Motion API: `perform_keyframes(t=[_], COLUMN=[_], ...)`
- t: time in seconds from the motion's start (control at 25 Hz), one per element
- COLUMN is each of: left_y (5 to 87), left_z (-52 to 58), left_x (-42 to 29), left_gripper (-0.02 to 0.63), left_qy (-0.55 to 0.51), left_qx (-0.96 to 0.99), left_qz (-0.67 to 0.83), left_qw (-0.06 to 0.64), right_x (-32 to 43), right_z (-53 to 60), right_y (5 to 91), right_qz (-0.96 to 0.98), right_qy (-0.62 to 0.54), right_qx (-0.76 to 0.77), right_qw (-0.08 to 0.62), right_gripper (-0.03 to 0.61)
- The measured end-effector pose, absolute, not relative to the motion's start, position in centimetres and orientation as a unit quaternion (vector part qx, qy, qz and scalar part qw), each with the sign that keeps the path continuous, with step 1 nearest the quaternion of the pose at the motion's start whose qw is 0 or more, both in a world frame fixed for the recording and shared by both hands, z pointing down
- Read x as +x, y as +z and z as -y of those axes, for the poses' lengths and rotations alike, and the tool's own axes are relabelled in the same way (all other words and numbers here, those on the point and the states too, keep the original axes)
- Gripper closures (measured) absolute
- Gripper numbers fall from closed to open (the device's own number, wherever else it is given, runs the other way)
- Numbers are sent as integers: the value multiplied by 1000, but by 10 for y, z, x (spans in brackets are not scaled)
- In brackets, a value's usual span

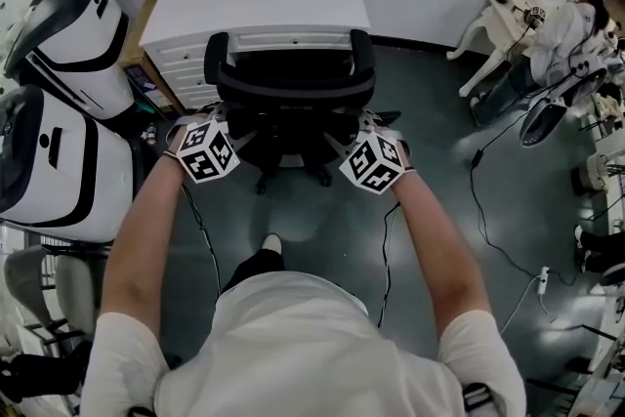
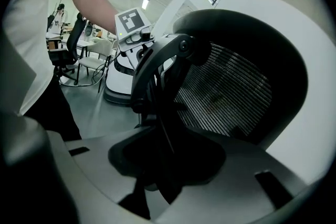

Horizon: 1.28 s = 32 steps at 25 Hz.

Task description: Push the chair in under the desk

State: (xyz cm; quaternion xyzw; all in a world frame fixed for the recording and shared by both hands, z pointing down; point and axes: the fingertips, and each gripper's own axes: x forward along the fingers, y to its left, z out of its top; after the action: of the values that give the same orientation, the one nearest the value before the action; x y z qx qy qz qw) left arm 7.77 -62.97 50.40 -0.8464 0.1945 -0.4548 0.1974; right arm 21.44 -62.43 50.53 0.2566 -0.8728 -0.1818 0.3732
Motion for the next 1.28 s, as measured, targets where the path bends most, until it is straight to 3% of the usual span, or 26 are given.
perform_keyframes(t=[0.12,0.28,0.6,0.68,0.76,0.88,1.28], left_y=[490,459,428,423,423,433,458], left_z=[630,618,554,533,509,472,375], left_x=[70,59,56,59,61,66,88], left_gripper=[442,451,457,482,528,617,617], left_qy=[-438,-384,-225,-182,-144,-129,-147], left_qx=[-843,-854,-892,-894,-888,-873,-882], left_qz=[-238,-302,-391,-410,-434,-466,-433], left_qw=[202,181,34,-9,-43,-73,-113], right_x=[218,230,240,238,239,243,243], right_z=[623,609,548,531,511,479,387], right_y=[491,467,450,443,439,442,470], right_qz=[874,875,893,904,912,920,928], right_qy=[-188,-191,-151,-137,-117,-80,11], right_qx=[285,328,351,350,352,357,356], right_qw=[347,301,236,202,174,143,106], right_gripper=[446,446,449,465,555,574,575])
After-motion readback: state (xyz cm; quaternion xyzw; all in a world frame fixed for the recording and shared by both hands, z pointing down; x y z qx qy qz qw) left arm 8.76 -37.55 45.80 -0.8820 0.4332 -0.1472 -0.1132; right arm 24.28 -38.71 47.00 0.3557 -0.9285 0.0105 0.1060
